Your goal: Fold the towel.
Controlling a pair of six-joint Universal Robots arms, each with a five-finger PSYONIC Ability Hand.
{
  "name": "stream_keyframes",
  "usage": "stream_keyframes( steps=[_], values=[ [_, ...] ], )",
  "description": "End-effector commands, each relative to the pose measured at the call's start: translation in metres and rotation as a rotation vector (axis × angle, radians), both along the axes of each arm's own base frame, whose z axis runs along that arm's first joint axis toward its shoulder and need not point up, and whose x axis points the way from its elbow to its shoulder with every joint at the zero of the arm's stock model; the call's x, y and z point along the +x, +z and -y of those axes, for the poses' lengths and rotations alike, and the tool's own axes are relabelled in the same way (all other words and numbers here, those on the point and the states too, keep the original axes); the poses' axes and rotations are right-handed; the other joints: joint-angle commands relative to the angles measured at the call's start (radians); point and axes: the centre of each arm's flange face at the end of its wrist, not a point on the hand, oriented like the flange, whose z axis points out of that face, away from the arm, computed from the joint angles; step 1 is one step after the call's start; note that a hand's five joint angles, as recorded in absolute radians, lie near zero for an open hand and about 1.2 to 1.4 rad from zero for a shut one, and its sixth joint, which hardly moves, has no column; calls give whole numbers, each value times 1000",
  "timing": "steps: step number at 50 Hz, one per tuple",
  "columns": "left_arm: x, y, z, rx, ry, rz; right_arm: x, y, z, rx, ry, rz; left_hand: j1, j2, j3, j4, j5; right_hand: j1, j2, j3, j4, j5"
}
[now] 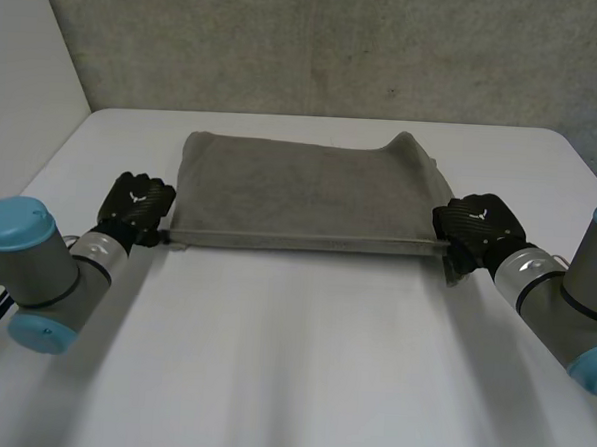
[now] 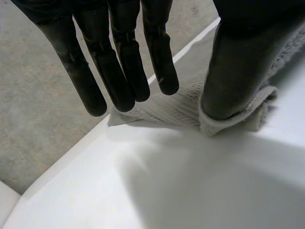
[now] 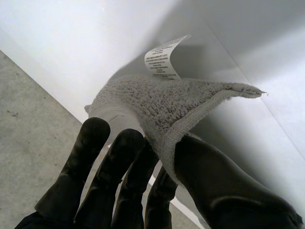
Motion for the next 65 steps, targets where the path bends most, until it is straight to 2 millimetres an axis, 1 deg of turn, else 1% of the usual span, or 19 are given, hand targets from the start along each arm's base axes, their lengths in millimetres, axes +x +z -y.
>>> stream_keyframes(
  steps=[1, 4, 10, 14, 21, 23, 33, 43, 46, 47, 48, 49, 50, 56, 58, 60, 62, 64, 65],
  values=[
    [0, 3, 2, 1, 19, -49, 0, 6, -3, -14, -4, 4, -24, -28, -31, -31, -25, 72, 66, 70, 60, 52],
    [-1, 4, 1, 6, 18, -66, -2, 14, -1, -25, -24, 33, -27, -31, -34, -34, -28, 72, 66, 70, 60, 52],
    [-7, 17, 4, 8, 7, -157, -11, 30, 6, -23, -98, 133, -9, -14, -17, -16, -10, 72, 66, 70, 60, 52],
    [-15, 21, 2, 33, -9, -218, -11, 31, 7, -19, -106, 150, -9, -14, -17, -16, -10, 72, 66, 70, 60, 52],
    [-27, 16, -5, 85, -46, -284, -8, 28, 4, -12, -95, 145, -21, -25, -29, -28, -22, 72, 66, 70, 60, 52],
    [-32, 10, -9, 103, -61, -284, -7, 28, 4, -12, -93, 144, -18, -22, -26, -25, -19, 72, 66, 70, 60, 52],
    [-33, -4, -9, 145, -54, -273, -11, 27, 7, -12, -105, 143, -9, -14, -17, -16, -10, 72, 66, 70, 60, 52],
    [-32, -4, -7, 153, -39, -269, -21, 28, 14, -18, -146, 147, -3, -8, -11, -10, -4, 72, 66, 70, 60, 52],
    [-32, -1, -5, 145, -39, -270, -22, 30, 15, -22, -155, 149, 35, 30, 27, 28, 34, 72, 66, 70, 60, 52],
    [-31, 0, -5, 146, -34, -270, -22, 31, 15, -24, -155, 149, 137, 132, 129, 130, 136, 72, 66, 70, 60, 52],
    [-31, 0, -5, 146, -34, -270, -22, 31, 15, -24, -155, 149, 138, 133, 130, 131, 137, 72, 66, 70, 60, 52],
    [-31, 2, -5, 143, -27, -270, -22, 31, 14, -24, -153, 149, 420, 415, 412, 413, 419, 72, 66, 70, 60, 52],
    [-30, 4, -3, 136, -20, -271, -22, 31, 14, -22, -154, 149, 515, 511, 507, 508, 514, 72, 66, 70, 60, 52],
    [-28, 16, 0, 105, -11, -277, -22, 28, 16, -14, -156, 148, 516, 512, 508, 509, 515, 72, 66, 70, 60, 52],
    [-25, 31, 1, 68, -5, -285, -22, 27, 16, -15, -156, 147, 516, 512, 508, 509, 515, 72, 66, 70, 60, 52],
    [-23, 38, 2, 52, -1, -288, -22, 25, 17, -11, -159, 145, 516, 512, 508, 509, 515, 72, 66, 70, 60, 52],
    [-20, 44, 2, 38, 4, -290, -22, 21, 18, -2, -160, 139, 516, 512, 508, 509, 515, -12, -18, -14, -24, -32],
    [-16, 48, 3, 27, 18, -292, -21, 13, 21, 21, -162, 132, 516, 512, 508, 509, 515, -351, -357, -353, -363, -371],
    [-11, 50, 4, 22, 34, -293, -21, 13, 21, 21, -162, 132, 516, 512, 508, 509, 515, -353, -359, -355, -364, -372]
  ],
)
